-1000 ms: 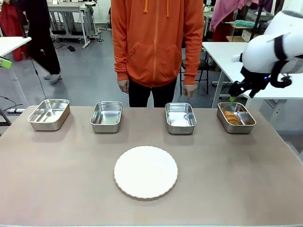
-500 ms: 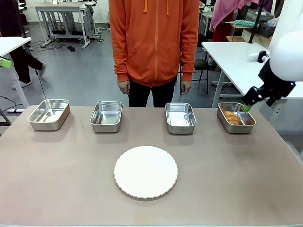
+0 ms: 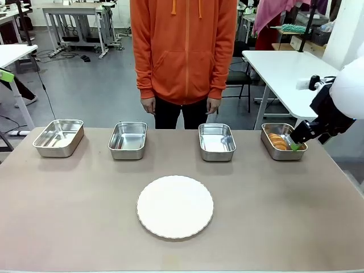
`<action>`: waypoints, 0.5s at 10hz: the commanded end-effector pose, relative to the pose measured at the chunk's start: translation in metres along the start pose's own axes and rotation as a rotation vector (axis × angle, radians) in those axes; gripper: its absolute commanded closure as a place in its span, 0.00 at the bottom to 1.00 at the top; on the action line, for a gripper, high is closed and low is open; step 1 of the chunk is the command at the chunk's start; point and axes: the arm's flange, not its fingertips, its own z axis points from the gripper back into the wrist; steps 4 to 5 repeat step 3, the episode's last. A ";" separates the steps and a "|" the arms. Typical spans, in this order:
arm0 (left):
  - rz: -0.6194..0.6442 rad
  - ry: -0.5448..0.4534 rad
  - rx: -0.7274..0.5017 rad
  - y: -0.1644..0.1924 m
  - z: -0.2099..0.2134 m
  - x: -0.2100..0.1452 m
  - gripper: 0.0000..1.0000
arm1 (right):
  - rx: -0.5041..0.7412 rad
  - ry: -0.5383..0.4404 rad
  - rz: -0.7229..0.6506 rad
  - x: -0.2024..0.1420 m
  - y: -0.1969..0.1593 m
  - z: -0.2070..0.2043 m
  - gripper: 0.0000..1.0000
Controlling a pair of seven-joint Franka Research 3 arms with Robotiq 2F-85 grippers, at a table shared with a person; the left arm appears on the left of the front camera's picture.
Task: Place the bread in the container.
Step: Place the Butter Roll into the Airtight Container indicated by the human.
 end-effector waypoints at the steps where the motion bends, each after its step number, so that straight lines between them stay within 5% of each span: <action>1: -0.016 -0.010 -0.003 -0.001 0.000 0.000 0.00 | -0.013 -0.007 -0.005 0.002 -0.003 0.002 0.00; 5: -0.016 -0.010 -0.003 -0.001 0.000 0.000 0.00 | -0.013 -0.007 -0.005 0.002 -0.003 0.002 0.00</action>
